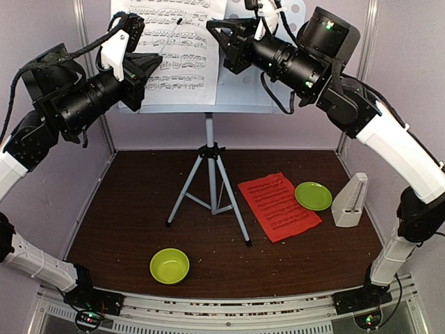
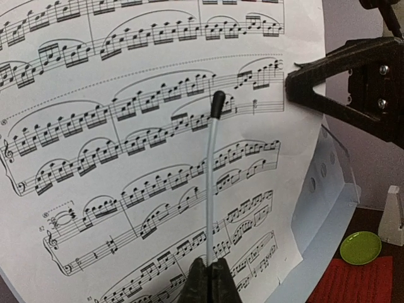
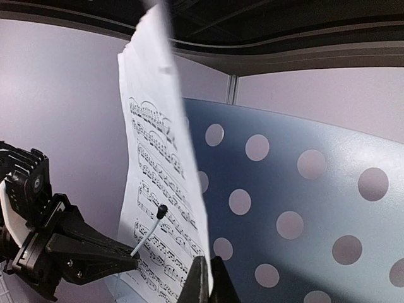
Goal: Set up the instrument practice props
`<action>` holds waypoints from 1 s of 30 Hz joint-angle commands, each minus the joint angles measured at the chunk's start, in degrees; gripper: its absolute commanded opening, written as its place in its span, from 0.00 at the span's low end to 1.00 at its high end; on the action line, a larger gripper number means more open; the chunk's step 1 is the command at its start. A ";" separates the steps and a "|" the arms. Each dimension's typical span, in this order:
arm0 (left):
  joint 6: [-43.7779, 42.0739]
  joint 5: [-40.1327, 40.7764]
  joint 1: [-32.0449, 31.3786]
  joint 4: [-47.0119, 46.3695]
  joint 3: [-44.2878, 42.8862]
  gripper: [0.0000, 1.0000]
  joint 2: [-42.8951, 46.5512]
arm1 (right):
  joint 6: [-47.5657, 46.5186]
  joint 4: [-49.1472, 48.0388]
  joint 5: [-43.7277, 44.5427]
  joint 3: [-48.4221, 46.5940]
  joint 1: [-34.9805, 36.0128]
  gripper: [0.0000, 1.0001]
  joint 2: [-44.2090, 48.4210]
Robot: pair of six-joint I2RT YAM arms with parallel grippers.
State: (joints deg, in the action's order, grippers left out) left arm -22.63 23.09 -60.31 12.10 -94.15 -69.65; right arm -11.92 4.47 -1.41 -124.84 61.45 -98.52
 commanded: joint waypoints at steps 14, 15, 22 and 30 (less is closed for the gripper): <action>-0.74 -1.52 0.18 -3.83 0.11 0.00 1.01 | 4.24 -0.93 -7.18 -2.30 -1.44 0.00 -0.90; -0.70 -1.48 0.18 -3.83 0.11 0.00 0.94 | 4.46 -0.81 -7.46 -2.69 -1.42 0.00 -1.11; -0.92 -1.34 0.15 -3.94 0.12 0.00 0.83 | 3.54 1.20 -8.52 -3.18 -1.42 0.00 -1.66; -1.14 -1.01 0.15 -4.19 0.02 0.00 0.57 | 3.47 1.19 -6.59 -2.61 -1.42 0.18 -1.15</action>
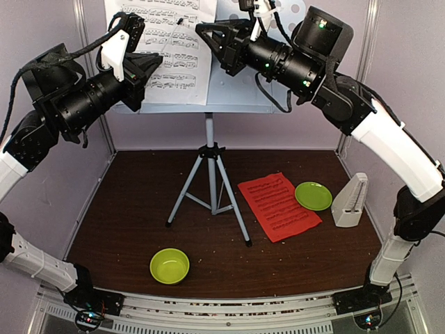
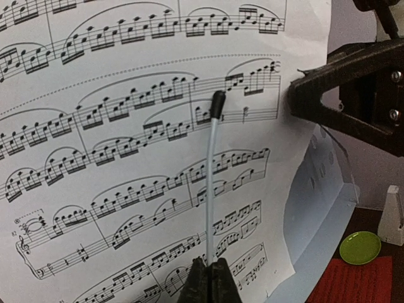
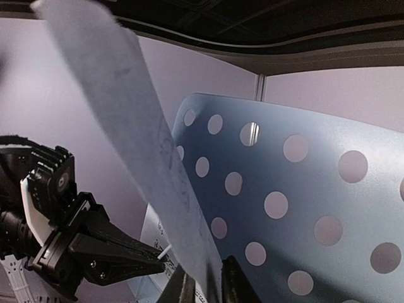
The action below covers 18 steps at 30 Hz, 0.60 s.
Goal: Set up the instrument practice props
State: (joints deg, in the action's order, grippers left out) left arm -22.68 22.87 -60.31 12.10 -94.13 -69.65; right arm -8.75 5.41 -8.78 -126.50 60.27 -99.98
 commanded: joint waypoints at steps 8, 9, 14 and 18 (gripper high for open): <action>-0.60 0.10 0.14 -4.79 0.78 0.19 1.17 | 0.22 -0.09 2.55 -0.92 -0.24 0.26 0.43; -0.56 0.21 0.17 -4.80 0.86 0.23 1.25 | 0.17 -0.11 2.73 -0.95 -0.24 0.26 0.41; -0.67 0.36 0.18 -4.64 0.87 0.36 1.34 | 0.15 -0.22 3.73 -0.86 -0.22 0.30 0.49; -0.40 -0.65 0.18 -4.37 0.57 0.44 1.58 | 0.15 -0.49 3.78 -1.09 -0.24 0.36 0.80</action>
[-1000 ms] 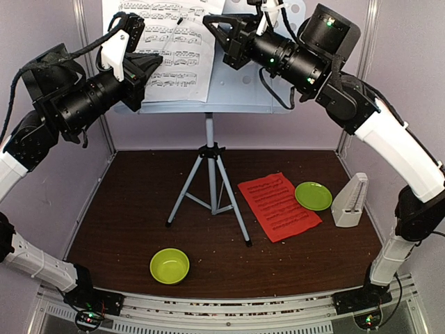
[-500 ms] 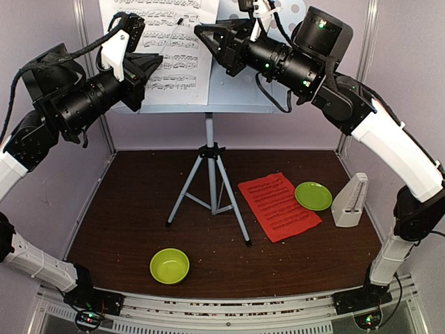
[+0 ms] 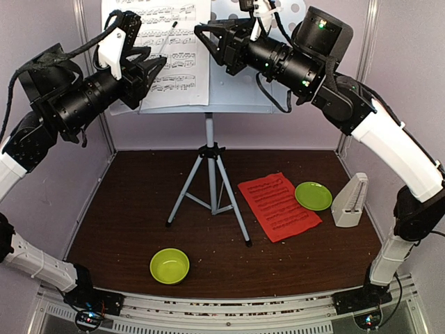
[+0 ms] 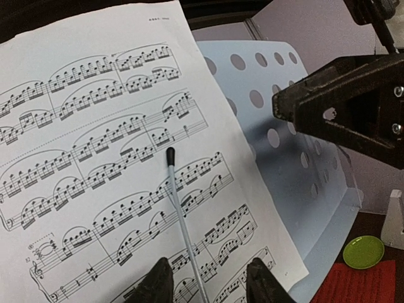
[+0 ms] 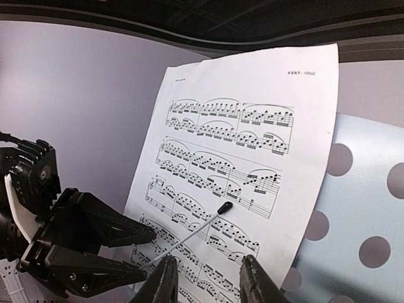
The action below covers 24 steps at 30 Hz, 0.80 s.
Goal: Set up the instrument practice props
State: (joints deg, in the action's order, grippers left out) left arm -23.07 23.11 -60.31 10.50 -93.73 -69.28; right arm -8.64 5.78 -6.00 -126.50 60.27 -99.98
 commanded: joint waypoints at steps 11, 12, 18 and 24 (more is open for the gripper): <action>1.03 -4.40 -1.25 4.24 -4.07 0.65 1.75 | 1.26 2.21 -0.35 -0.54 -0.22 0.55 3.71; 0.89 -4.92 -1.82 5.53 -4.42 0.66 1.84 | 1.44 2.83 -0.47 -0.25 -0.24 0.57 4.23; 0.21 -4.93 -7.04 13.55 -3.20 0.68 2.41 | 2.54 8.38 -1.96 2.86 -0.24 0.71 8.50; 6.01 -6.34 -10.01 15.22 4.62 0.68 5.67 | 4.78 13.28 -0.14 12.49 -0.30 0.77 16.30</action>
State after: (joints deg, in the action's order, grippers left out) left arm -21.41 18.31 -69.30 23.57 -93.23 -65.69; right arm -6.35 14.66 -6.85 -120.18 60.27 -88.99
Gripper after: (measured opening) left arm 0.677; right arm 0.757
